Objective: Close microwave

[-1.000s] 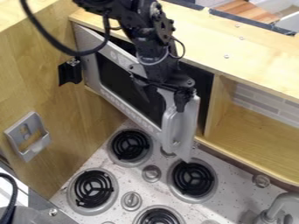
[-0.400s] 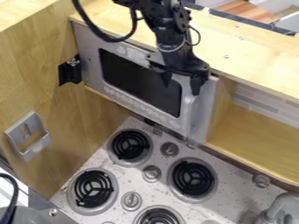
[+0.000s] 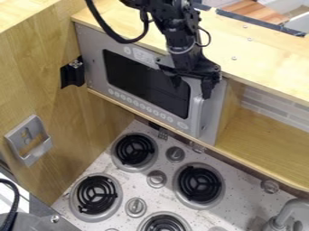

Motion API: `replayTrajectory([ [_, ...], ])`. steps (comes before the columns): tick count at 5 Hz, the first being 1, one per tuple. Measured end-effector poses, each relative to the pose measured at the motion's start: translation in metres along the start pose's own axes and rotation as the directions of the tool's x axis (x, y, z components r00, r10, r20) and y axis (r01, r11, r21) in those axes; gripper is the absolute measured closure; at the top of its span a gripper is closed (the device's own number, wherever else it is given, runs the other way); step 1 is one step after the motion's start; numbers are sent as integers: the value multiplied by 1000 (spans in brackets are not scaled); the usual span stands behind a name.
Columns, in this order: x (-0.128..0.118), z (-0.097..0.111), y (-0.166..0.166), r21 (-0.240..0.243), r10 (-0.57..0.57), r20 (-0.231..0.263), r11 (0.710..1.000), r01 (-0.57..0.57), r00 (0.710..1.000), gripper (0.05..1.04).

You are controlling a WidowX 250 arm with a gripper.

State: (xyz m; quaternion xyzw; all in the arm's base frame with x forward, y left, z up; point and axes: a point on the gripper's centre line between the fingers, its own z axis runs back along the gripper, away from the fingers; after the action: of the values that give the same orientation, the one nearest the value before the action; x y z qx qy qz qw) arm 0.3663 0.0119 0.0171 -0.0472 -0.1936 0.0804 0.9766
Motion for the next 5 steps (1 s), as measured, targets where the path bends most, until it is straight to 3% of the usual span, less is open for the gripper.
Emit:
replayTrajectory([
  [2,0,5,4,-3,-2,-12,1000,2,1000,85],
  [3,3,35,10,32,-33,47,999,32,998,85],
  [4,-19,53,20,92,-52,42,995,48,998,85],
  [5,-36,82,24,94,-60,40,994,56,997,85],
])
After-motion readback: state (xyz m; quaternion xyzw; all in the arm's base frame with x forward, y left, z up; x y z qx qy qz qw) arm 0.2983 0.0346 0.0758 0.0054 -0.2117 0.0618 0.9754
